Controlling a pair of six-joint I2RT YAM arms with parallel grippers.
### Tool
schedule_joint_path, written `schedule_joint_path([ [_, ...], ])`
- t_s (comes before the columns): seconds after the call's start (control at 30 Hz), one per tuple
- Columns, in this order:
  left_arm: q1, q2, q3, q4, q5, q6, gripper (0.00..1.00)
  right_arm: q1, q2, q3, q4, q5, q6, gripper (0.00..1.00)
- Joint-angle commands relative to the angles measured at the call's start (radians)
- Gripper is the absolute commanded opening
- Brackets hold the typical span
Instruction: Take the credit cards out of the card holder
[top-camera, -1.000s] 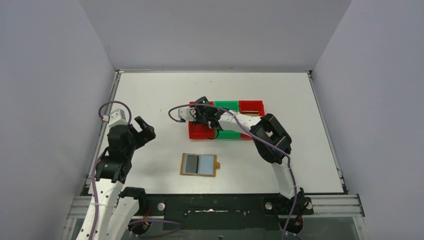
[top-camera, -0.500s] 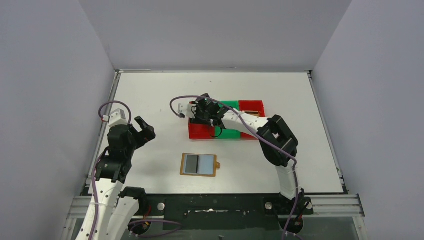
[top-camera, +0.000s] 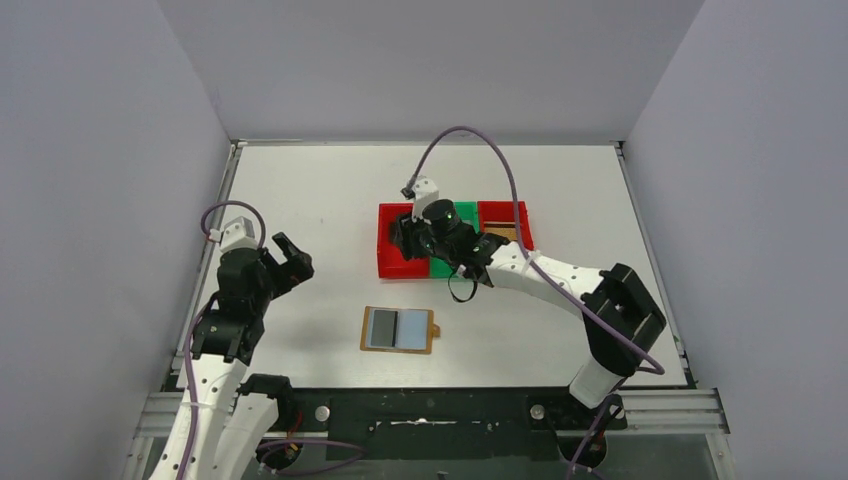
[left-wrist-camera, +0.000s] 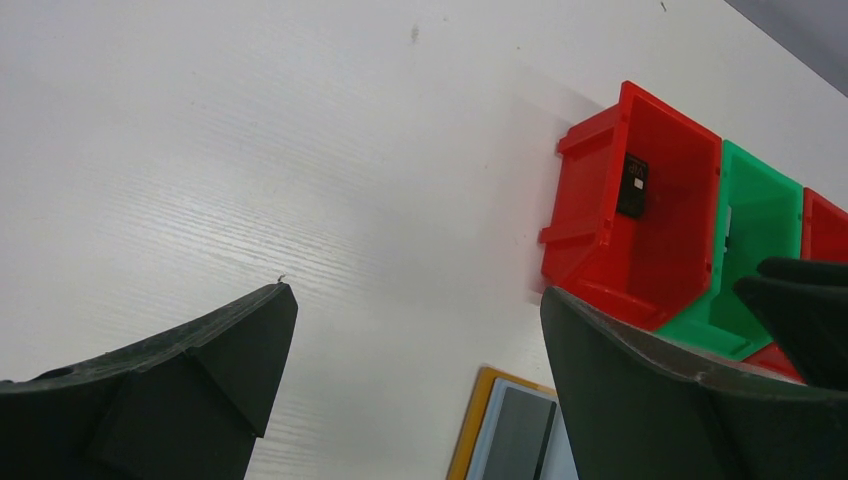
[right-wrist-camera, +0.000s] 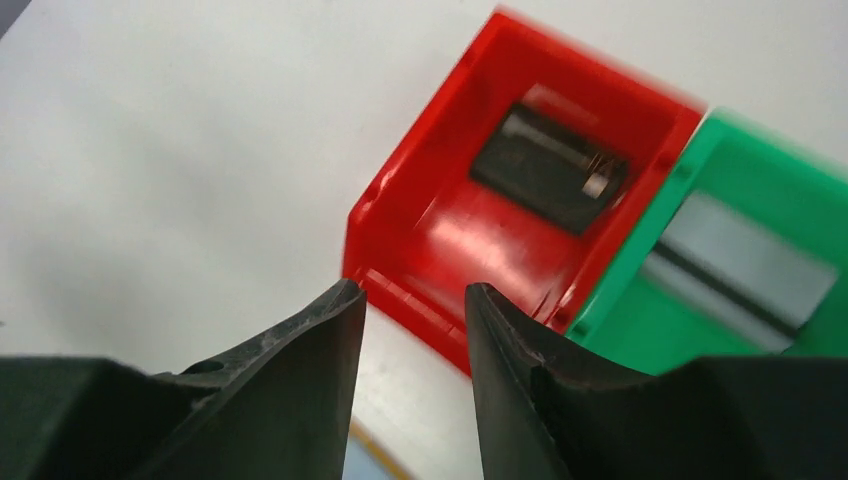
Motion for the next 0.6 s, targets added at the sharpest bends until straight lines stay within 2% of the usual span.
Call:
schedule_joint_path([
  [0.0,0.005,0.014,0.011,0.069,0.052,0.02,0.95,0.107,-0.063,-0.195,0.128,0.039,0.543,0.42],
  [0.13,0.005,0.033,0.011,0.073,0.065,0.022,0.94,0.234,-0.059,-0.261,0.228,0.047,0.646,0.43],
  [0.27,0.005,0.044,0.011,0.074,0.075,0.024,0.94,0.328,0.005,-0.198,0.123,0.152,0.688,0.42],
  [0.37,0.005,0.046,0.011,0.079,0.079,0.024,0.94,0.356,0.064,-0.179,0.079,0.183,0.749,0.41],
  [0.57,-0.003,0.063,-0.01,0.081,0.093,0.027,0.93,0.365,0.079,-0.217,0.067,0.233,0.865,0.4],
])
